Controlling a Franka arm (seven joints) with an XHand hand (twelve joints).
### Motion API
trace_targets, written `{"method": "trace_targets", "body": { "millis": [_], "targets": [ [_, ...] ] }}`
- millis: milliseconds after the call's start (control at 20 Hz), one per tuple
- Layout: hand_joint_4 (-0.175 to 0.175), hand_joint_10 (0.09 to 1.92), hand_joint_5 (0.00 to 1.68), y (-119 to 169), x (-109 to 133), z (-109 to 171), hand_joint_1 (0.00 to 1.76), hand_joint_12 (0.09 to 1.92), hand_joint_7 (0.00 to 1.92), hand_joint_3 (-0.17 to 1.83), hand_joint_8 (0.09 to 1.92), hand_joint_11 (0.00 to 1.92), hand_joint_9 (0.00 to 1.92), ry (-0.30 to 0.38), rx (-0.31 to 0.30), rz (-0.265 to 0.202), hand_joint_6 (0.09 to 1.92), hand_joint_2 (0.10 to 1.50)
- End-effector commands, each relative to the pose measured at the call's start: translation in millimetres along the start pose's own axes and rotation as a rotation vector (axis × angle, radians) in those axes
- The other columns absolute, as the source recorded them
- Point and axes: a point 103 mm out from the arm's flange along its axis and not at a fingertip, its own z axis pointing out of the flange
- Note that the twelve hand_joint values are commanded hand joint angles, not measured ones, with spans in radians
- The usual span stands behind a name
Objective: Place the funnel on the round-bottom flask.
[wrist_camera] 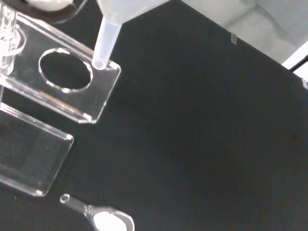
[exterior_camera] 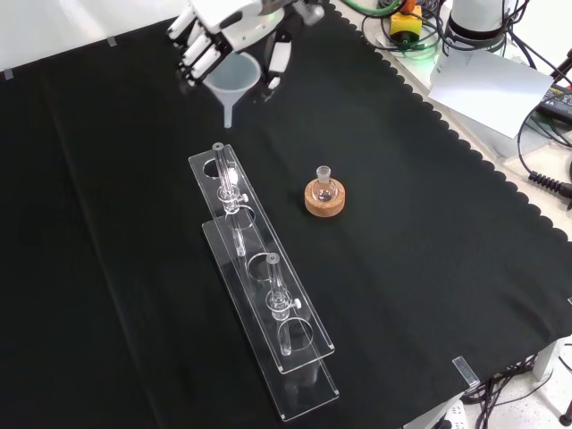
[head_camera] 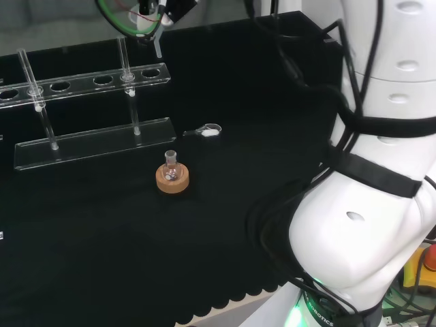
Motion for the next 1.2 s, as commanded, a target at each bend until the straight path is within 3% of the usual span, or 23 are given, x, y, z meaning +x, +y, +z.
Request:
{"method": "trace_targets", "body": {
  "millis": [50, 650, 1200],
  "targets": [
    [-0.019, 0.46, 0.78, -52.7, -3.6, 2.5, 0.87, 1.29, 0.72, 0.63, 0.63, 0.52, 1.00, 0.004, 0.009, 0.031, 0.55, 0.74],
    [-0.017, 0.47, 0.79, -103.9, 28.0, 40.8, 0.87, 1.29, 0.73, 0.64, 0.64, 0.54, 1.00, 0.013, 0.046, 0.012, 0.57, 0.74],
    [-0.018, 0.47, 0.78, -118.4, 50.6, 74.9, 0.87, 1.28, 0.73, 0.65, 0.64, 0.55, 1.00, 0.024, 0.088, -0.011, 0.59, 0.74]
  ]
}}
